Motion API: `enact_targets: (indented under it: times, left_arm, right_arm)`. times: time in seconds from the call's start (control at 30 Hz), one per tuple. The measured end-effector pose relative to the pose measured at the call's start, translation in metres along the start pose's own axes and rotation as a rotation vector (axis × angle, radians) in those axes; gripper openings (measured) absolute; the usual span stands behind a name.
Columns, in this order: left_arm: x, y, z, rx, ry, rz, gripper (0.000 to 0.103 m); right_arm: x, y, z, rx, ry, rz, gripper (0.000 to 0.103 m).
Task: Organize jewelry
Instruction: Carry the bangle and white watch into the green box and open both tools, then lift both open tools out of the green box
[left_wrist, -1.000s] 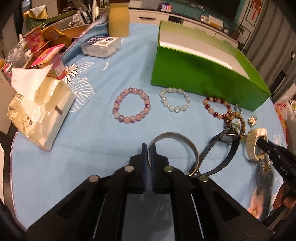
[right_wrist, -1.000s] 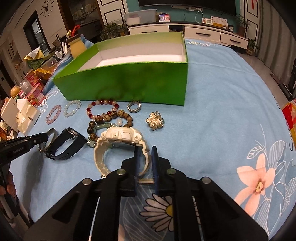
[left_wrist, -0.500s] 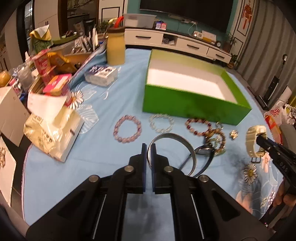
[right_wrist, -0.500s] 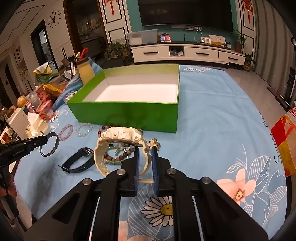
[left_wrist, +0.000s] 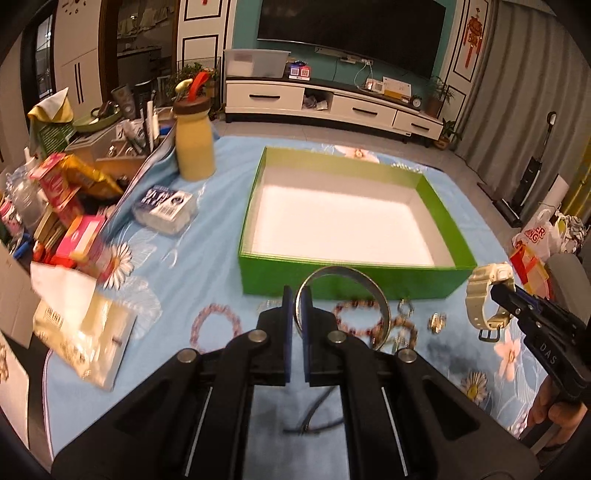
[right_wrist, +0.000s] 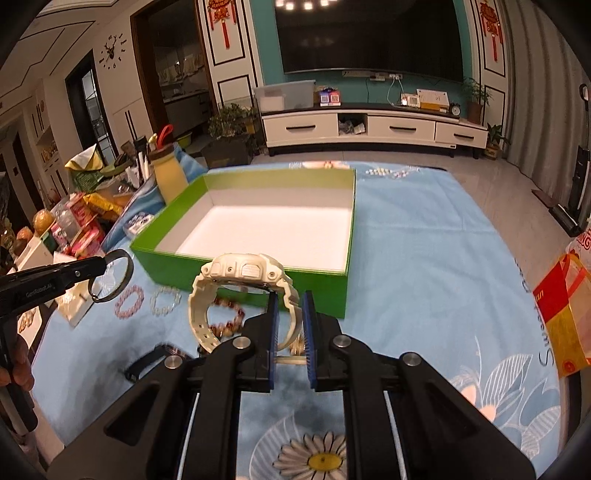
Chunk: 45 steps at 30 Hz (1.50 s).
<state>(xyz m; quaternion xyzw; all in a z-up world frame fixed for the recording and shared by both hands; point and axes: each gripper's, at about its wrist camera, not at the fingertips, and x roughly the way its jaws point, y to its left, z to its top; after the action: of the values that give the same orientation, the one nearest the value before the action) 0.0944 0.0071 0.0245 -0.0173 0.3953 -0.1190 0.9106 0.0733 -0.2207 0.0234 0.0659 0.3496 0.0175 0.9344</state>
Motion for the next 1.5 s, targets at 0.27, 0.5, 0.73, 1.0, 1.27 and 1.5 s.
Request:
enact_targets:
  times: [0.27, 0.5, 0.73, 1.0, 1.27, 1.5]
  left_arm:
    - [0.038, -0.012, 0.035, 0.028, 0.004, 0.011, 0.004]
    - [0.079, -0.021, 0.053, 0.047, 0.039, 0.028, 0.005]
    - [0.112, -0.023, 0.062, 0.046, 0.069, 0.042, 0.005]
    - [0.131, -0.02, 0.072, 0.02, 0.085, 0.051, 0.02]
    - [0.11, -0.014, 0.063, 0.005, 0.053, 0.04, 0.061]
    - [0.077, -0.003, 0.047, -0.019, 0.032, 0.046, 0.082]
  right_arm:
    - [0.028, -0.005, 0.03, -0.004, -0.021, -0.002, 0.012]
    - [0.067, -0.006, 0.046, -0.008, 0.008, -0.014, 0.012]
    - [0.096, -0.006, 0.053, -0.019, 0.038, -0.03, 0.012]
    - [0.122, -0.013, 0.06, 0.031, 0.085, -0.037, 0.019]
    - [0.108, -0.018, 0.058, 0.07, 0.071, -0.022, 0.036]
    - [0.08, -0.022, 0.054, 0.105, 0.056, -0.018, 0.055]
